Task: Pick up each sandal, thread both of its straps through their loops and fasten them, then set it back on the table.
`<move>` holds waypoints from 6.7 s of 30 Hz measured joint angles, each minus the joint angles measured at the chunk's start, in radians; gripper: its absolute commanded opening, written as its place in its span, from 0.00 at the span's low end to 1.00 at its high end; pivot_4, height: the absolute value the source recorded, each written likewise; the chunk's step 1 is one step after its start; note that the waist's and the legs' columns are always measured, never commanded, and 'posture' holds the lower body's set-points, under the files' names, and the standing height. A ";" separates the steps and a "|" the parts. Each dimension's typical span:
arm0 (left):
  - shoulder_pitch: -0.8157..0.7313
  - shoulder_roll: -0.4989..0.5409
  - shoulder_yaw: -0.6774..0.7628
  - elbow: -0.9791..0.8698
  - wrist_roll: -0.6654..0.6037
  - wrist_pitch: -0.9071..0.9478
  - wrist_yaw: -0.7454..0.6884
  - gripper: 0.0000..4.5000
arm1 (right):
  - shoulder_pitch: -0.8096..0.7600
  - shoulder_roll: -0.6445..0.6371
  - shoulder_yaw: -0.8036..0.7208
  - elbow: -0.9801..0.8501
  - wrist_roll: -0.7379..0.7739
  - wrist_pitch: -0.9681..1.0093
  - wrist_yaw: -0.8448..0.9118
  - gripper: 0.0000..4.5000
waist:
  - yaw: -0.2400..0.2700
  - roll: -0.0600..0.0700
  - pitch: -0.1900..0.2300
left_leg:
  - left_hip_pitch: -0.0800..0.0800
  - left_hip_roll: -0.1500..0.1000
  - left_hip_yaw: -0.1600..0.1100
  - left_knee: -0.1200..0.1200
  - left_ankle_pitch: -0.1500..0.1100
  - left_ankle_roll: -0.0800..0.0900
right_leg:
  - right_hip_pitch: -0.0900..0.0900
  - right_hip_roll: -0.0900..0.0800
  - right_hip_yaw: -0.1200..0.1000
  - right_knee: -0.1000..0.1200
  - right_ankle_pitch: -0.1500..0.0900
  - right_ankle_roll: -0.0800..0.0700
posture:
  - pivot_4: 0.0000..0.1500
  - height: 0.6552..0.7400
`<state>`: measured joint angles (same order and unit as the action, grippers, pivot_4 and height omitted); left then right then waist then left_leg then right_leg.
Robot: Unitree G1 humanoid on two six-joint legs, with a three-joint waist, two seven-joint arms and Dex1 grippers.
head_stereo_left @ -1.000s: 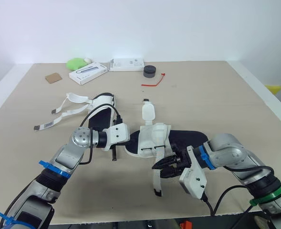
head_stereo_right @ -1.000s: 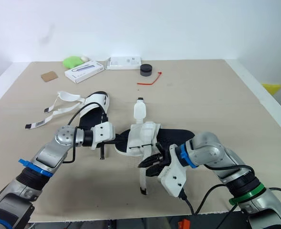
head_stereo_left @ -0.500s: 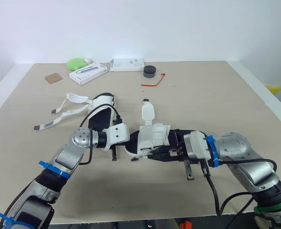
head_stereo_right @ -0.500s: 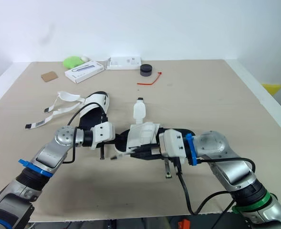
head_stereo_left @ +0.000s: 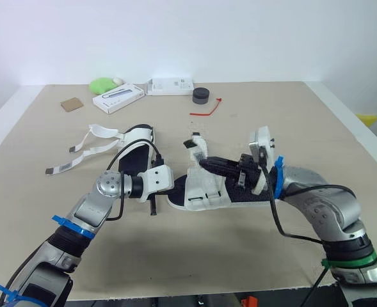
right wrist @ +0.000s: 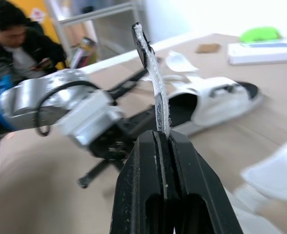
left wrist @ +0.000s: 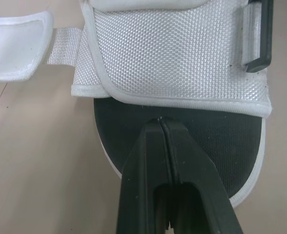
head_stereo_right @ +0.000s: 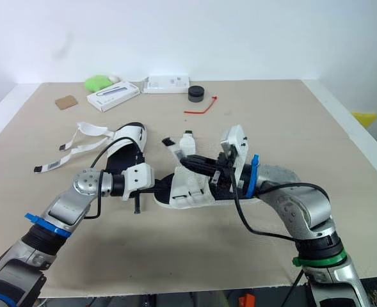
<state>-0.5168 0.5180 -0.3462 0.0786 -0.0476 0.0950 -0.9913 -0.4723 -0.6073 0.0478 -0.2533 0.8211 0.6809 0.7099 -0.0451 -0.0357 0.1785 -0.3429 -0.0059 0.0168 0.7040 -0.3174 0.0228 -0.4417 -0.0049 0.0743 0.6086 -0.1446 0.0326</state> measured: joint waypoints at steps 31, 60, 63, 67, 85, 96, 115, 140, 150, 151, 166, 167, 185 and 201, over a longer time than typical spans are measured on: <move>0.001 0.000 0.000 -0.021 0.000 0.021 0.003 0.00 | -0.007 0.158 -0.168 0.105 0.026 0.346 -0.305 0.03 | -0.001 0.000 0.000 | -0.007 0.000 -0.001 0.000 0.000 0.000 | -0.001 0.000 0.000 0.000 0.000 0.000 | 1.00 1.00; 0.001 -0.002 0.000 -0.019 0.000 0.021 0.001 0.00 | -0.168 0.056 -0.079 0.137 -0.161 0.084 0.025 0.88 | -0.002 0.001 0.000 | -0.009 0.000 -0.003 0.000 -0.001 0.001 | -0.001 0.000 -0.002 -0.004 0.001 0.001 | 1.00 1.00; 0.001 -0.004 0.000 -0.019 0.000 0.021 0.001 0.00 | -0.169 0.062 -0.038 0.137 -0.159 0.091 0.075 0.88 | -0.002 0.001 0.000 | -0.009 0.000 -0.003 0.000 -0.001 0.001 | -0.001 0.000 -0.002 -0.004 0.001 0.001 | 1.00 1.00; 0.001 -0.006 0.000 -0.019 0.000 0.021 0.001 0.00 | -0.171 0.059 0.008 0.143 -0.163 0.127 0.122 0.88 | -0.001 0.001 0.000 | -0.009 0.000 -0.003 0.000 -0.001 0.001 | -0.002 -0.001 -0.003 -0.005 0.001 0.001 | 1.00 1.00; 0.001 -0.006 0.000 -0.019 0.000 0.021 0.002 0.00 | -0.322 0.043 0.032 0.392 -0.234 0.320 0.122 0.53 | -0.001 0.001 0.000 | -0.009 0.000 -0.004 0.000 -0.001 0.001 | -0.002 -0.001 -0.003 -0.005 0.001 0.001 | 1.00 1.00; 0.002 -0.006 0.000 -0.021 0.000 0.021 0.002 0.00 | -0.326 0.033 0.071 0.401 -0.288 0.317 0.179 0.01 | -0.001 0.001 0.000 | -0.009 0.000 -0.004 0.000 -0.001 0.001 | -0.002 -0.001 -0.004 -0.005 0.001 0.001 | 1.00 1.00; 0.017 -0.006 0.001 -0.040 0.000 0.022 0.018 0.00 | -0.431 0.053 0.110 0.542 -0.350 0.369 0.228 0.01 | -0.001 0.001 0.000 | -0.009 0.000 -0.006 0.000 -0.001 0.002 | -0.003 -0.002 -0.005 -0.006 0.001 0.001 | 1.00 1.00; 0.012 0.001 0.000 -0.032 0.000 0.015 0.016 0.00 | -0.447 0.053 0.047 0.572 -0.346 0.442 0.216 0.29 | -0.003 0.002 0.000 | -0.009 0.000 -0.006 0.000 -0.001 0.002 | -0.003 -0.001 -0.005 -0.007 0.002 0.001 | 1.00 1.00; -0.005 0.005 -0.001 -0.002 0.000 -0.011 -0.002 0.00 | -0.602 0.142 -0.059 0.836 -0.335 0.491 0.151 0.98 | -0.003 0.003 0.000 | -0.009 0.001 -0.005 0.000 -0.001 0.002 | -0.003 0.000 -0.005 -0.007 0.003 -0.001 | 1.00 1.00; -0.005 0.004 -0.001 -0.001 0.000 -0.011 -0.002 0.00 | -0.611 0.149 -0.060 0.866 -0.337 0.491 0.145 0.98 | -0.003 0.003 0.000 | -0.009 0.001 -0.005 0.000 -0.001 0.002 | -0.003 0.000 -0.005 -0.007 0.003 -0.001 | 1.00 1.00; -0.001 0.006 0.000 -0.006 0.000 -0.010 0.003 0.00 | -0.760 0.278 -0.160 1.281 -0.406 0.308 0.084 0.98 | -0.005 0.003 0.000 | -0.009 0.002 -0.005 0.000 -0.001 0.002 | -0.004 0.000 -0.005 -0.007 0.004 -0.001 | 1.00 1.00; -0.001 0.006 0.000 -0.007 0.000 -0.010 0.003 0.00 | -0.763 0.283 -0.170 1.291 -0.401 0.305 0.079 0.98 | -0.005 0.003 0.000 | -0.009 0.002 -0.005 0.000 -0.001 0.002 | -0.004 0.000 -0.005 -0.007 0.004 -0.001 | 1.00 1.00; 0.010 0.011 0.001 -0.024 0.002 -0.008 0.011 0.00 | -0.856 0.354 -0.399 1.476 -0.351 0.166 -0.010 0.61 | -0.007 0.003 0.000 | -0.009 0.001 -0.005 -0.001 -0.001 0.002 | -0.004 0.000 -0.004 -0.007 0.004 -0.002 | 1.00 1.00; 0.015 0.007 -0.003 -0.030 0.005 -0.010 0.025 0.00 | -0.683 0.299 -0.077 1.023 -0.498 -0.006 0.379 0.00 | -0.005 0.004 0.000 | -0.010 0.001 -0.006 -0.001 -0.001 0.002 | -0.004 -0.001 -0.005 -0.007 0.004 0.000 | 1.00 1.00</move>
<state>-0.5021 0.5249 -0.3496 0.0488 -0.0424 0.0853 -0.9666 -1.1556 -0.3085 -0.0296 0.7701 0.3236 0.6748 1.0891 -0.0501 -0.0313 0.1789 -0.3528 -0.0049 0.0110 0.7030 -0.3187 0.0246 -0.4461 -0.0054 0.0693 0.6011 -0.1404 0.0321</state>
